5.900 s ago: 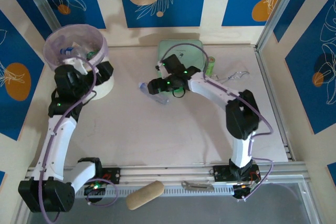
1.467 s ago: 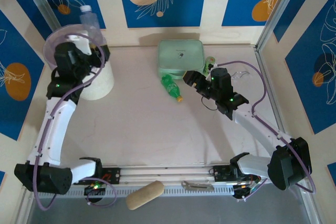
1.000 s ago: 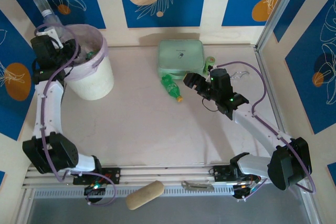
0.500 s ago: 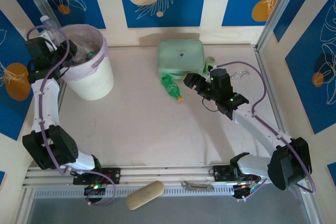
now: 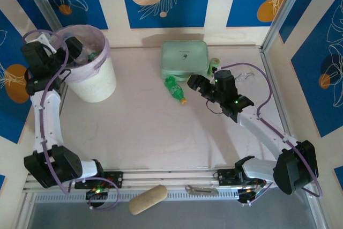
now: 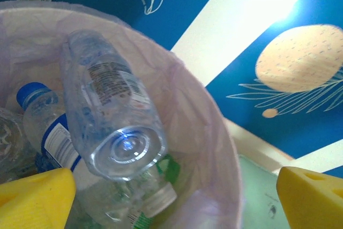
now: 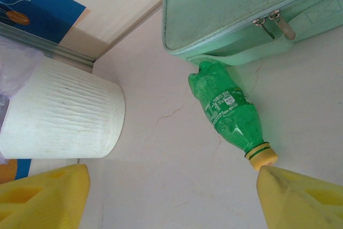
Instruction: Put the plastic bottles in the bin
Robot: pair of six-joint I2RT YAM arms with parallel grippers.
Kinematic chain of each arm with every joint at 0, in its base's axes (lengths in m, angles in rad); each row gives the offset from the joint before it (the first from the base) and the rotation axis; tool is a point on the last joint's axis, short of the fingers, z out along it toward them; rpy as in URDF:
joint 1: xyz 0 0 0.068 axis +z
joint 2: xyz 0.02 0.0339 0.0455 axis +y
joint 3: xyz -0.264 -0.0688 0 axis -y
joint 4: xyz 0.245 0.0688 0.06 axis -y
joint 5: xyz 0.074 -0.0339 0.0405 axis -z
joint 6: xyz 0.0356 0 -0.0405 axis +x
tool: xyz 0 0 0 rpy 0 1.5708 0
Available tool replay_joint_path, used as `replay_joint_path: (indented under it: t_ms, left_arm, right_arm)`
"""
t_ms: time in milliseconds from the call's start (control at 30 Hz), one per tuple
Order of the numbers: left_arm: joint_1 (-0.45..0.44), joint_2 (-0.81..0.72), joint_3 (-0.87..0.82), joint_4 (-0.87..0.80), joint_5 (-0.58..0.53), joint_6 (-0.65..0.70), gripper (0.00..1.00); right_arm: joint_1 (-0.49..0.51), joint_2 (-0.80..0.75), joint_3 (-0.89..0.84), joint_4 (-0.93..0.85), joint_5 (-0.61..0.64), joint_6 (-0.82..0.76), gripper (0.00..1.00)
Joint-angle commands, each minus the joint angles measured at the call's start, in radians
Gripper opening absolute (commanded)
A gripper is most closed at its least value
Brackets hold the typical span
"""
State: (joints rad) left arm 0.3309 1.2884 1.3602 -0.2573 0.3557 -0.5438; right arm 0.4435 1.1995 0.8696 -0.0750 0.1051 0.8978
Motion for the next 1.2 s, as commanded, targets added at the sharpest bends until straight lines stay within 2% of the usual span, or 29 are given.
replay_joint_path:
  t_ms: [0, 200, 333, 433, 667, 767, 1033, 1167]
  left_arm:
    - [-0.006, -0.057, -0.023, 0.058, 0.04, -0.045, 1.0]
    - [-0.006, -0.137, -0.091, 0.077, 0.108, -0.115, 0.99]
    - [-0.04, -0.235, -0.26, 0.159, 0.186, -0.197, 0.99]
    - [-0.109, -0.305, -0.366, 0.141, 0.196, -0.183, 1.0]
    - [-0.336, -0.428, -0.578, 0.105, 0.053, -0.154, 1.0]
    - [-0.416, -0.443, -0.672, 0.166, -0.001, -0.181, 0.99]
    - [-0.611, -0.347, -0.87, 0.33, -0.099, -0.272, 0.99]
    - [-0.672, -0.296, -0.907, 0.357, -0.15, -0.281, 0.99]
  right_arm:
    - [0.013, 0.006, 0.021, 0.018, 0.015, -0.008, 0.82]
    - [0.046, 0.112, 0.103, -0.031, -0.006, -0.12, 0.83]
    - [0.06, 0.258, 0.247, -0.176, -0.041, -0.271, 0.86]
    - [0.063, 0.402, 0.39, -0.322, -0.057, -0.366, 0.9]
    - [0.097, 0.69, 0.657, -0.522, 0.042, -0.493, 0.91]
    - [0.118, 0.777, 0.738, -0.56, 0.099, -0.542, 0.91]
    - [0.153, 1.0, 0.952, -0.678, 0.24, -0.651, 0.91]
    - [0.153, 1.059, 1.012, -0.7, 0.249, -0.675, 0.91]
